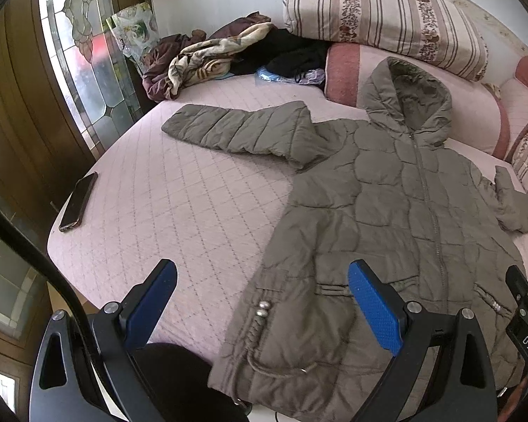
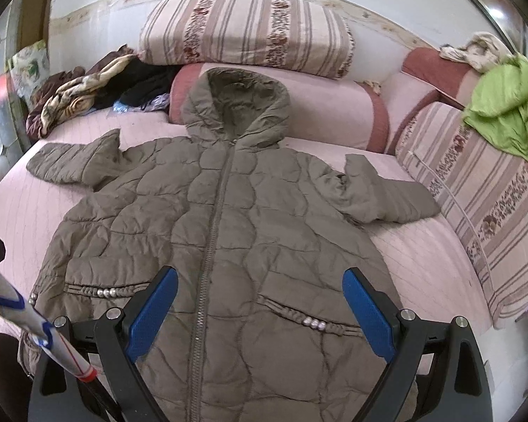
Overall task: Fold large clothes
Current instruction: 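Move the left tool toward the jacket sleeve nearest it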
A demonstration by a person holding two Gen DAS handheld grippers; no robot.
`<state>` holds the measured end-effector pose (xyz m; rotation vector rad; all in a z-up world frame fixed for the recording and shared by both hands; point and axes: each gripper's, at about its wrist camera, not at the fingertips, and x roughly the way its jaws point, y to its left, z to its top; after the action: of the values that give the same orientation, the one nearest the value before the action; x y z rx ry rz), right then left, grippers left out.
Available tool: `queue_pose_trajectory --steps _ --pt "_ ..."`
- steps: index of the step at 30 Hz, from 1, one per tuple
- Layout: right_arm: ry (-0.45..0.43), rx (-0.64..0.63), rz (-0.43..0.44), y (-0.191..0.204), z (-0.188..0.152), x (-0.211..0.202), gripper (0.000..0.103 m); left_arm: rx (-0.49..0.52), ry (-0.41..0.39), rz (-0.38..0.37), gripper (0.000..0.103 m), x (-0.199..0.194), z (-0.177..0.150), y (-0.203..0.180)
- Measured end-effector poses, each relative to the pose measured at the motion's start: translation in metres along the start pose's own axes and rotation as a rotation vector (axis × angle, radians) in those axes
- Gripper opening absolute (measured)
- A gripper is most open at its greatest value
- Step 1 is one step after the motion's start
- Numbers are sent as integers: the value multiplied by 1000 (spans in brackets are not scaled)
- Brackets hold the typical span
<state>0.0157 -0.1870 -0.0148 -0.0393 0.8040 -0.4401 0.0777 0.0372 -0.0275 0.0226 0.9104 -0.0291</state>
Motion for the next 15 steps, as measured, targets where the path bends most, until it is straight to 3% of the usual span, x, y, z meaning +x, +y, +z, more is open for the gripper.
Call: queue_pose_trajectory --steps 6,15 --pt "14 -46 7 24 6 8 97 -1 50 -42 98 16 7 18" --pt "39 -100 3 54 13 24 97 7 54 -16 98 37 24 43"
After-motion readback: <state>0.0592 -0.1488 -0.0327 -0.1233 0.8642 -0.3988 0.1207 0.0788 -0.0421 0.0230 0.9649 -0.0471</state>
